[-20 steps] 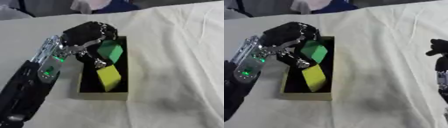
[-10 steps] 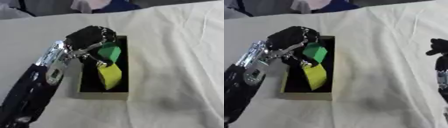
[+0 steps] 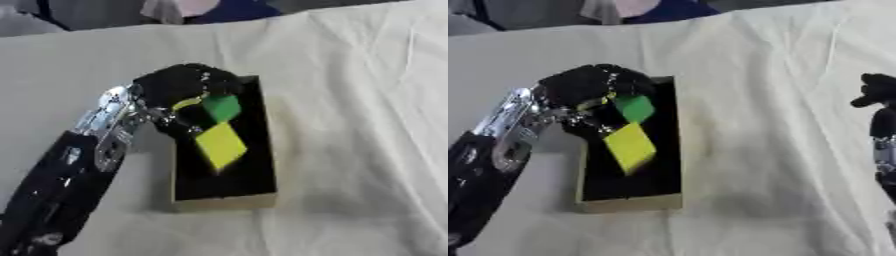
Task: Pick up objects on the table and place them in the box.
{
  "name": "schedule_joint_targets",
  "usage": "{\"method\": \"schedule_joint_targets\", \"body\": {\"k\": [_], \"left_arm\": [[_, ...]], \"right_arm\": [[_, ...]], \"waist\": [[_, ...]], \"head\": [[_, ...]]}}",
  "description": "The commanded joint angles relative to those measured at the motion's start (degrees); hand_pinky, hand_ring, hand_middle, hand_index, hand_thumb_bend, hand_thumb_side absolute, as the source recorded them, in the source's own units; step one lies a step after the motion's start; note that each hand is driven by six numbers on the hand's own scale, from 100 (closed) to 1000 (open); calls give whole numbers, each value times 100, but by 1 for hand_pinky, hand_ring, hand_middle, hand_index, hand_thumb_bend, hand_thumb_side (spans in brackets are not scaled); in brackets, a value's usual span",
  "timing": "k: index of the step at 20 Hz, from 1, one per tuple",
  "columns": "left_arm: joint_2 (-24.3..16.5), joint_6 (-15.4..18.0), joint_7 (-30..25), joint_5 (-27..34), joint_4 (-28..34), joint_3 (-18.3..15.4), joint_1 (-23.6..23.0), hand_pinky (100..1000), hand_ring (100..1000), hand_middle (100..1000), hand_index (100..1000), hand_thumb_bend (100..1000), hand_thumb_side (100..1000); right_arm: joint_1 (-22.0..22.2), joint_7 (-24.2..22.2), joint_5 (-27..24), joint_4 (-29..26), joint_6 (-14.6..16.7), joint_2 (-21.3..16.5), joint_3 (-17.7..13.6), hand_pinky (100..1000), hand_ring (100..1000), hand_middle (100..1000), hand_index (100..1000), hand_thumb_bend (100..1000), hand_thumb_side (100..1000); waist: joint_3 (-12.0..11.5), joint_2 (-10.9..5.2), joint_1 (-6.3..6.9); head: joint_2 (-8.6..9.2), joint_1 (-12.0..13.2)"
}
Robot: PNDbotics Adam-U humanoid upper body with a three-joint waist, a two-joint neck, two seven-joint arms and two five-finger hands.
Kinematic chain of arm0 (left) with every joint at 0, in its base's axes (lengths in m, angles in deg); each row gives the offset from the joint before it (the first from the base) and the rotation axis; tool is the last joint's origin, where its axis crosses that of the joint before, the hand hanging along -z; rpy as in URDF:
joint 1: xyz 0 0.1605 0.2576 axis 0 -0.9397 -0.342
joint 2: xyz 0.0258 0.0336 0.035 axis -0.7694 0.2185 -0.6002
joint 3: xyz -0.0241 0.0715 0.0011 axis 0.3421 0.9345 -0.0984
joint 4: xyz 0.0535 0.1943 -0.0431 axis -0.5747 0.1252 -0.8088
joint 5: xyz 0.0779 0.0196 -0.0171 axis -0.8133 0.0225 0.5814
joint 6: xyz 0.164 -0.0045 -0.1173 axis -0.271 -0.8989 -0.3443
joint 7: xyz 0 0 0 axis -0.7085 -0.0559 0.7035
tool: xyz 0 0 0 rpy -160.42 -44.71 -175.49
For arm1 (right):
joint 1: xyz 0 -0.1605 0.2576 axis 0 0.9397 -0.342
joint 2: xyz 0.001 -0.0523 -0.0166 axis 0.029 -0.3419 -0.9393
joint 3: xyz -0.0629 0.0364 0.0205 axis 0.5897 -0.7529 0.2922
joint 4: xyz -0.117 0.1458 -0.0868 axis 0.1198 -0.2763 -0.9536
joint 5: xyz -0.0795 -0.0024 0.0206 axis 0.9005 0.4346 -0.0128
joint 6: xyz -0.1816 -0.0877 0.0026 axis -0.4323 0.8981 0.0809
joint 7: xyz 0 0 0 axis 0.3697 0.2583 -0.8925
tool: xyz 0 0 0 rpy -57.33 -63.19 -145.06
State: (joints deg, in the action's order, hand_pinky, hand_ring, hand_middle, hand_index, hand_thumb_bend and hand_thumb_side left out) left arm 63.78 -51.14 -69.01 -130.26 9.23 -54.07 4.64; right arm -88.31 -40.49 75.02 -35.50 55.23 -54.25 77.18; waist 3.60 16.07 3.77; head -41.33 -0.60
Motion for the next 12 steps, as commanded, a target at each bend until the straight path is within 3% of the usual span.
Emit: {"method": "schedule_joint_targets", "body": {"k": [1, 2, 3, 4, 6, 9, 12], "left_arm": [[-77, -79, -16, 97, 253, -77, 52, 862, 889, 880, 941, 329, 133], [-85, -109, 4, 150, 306, -99, 47, 850, 878, 866, 935, 292, 118], [-92, -142, 31, 214, 360, -120, 39, 841, 870, 859, 932, 197, 160], [-103, -179, 62, 276, 421, -143, 33, 837, 866, 853, 930, 245, 110], [-106, -280, 170, 426, 567, -212, 0, 804, 832, 815, 923, 104, 211], [-115, -448, 384, 681, 805, -332, -65, 786, 811, 791, 924, 100, 380], [-134, -625, 633, 948, 1054, -511, -128, 762, 785, 763, 924, 100, 431]], "right_arm": [[-6, 24, 22, -63, -7, -65, -34, 831, 842, 544, 825, 100, 711], [-4, 25, 20, -63, -8, -66, -35, 831, 842, 544, 825, 100, 710], [-2, 27, 18, -63, -9, -66, -36, 831, 842, 544, 825, 100, 717], [-1, 30, 16, -63, -10, -67, -38, 831, 842, 544, 825, 100, 710], [0, 35, 9, -63, -8, -69, -41, 831, 842, 545, 824, 100, 708], [5, 47, -1, -63, -7, -70, -52, 831, 842, 545, 824, 100, 706], [3, 57, -20, -63, -6, -75, -58, 830, 841, 546, 824, 100, 703]], "waist": [[-5, -113, -24], [-8, -120, -24], [-11, -126, -25], [-12, -132, -26], [-13, -144, -31], [-15, -164, -34], [-13, -194, -38]], "head": [[-73, -23], [-74, -30], [-73, -39], [-70, -48], [-65, -75], [-66, -122], [-76, -188]]}}
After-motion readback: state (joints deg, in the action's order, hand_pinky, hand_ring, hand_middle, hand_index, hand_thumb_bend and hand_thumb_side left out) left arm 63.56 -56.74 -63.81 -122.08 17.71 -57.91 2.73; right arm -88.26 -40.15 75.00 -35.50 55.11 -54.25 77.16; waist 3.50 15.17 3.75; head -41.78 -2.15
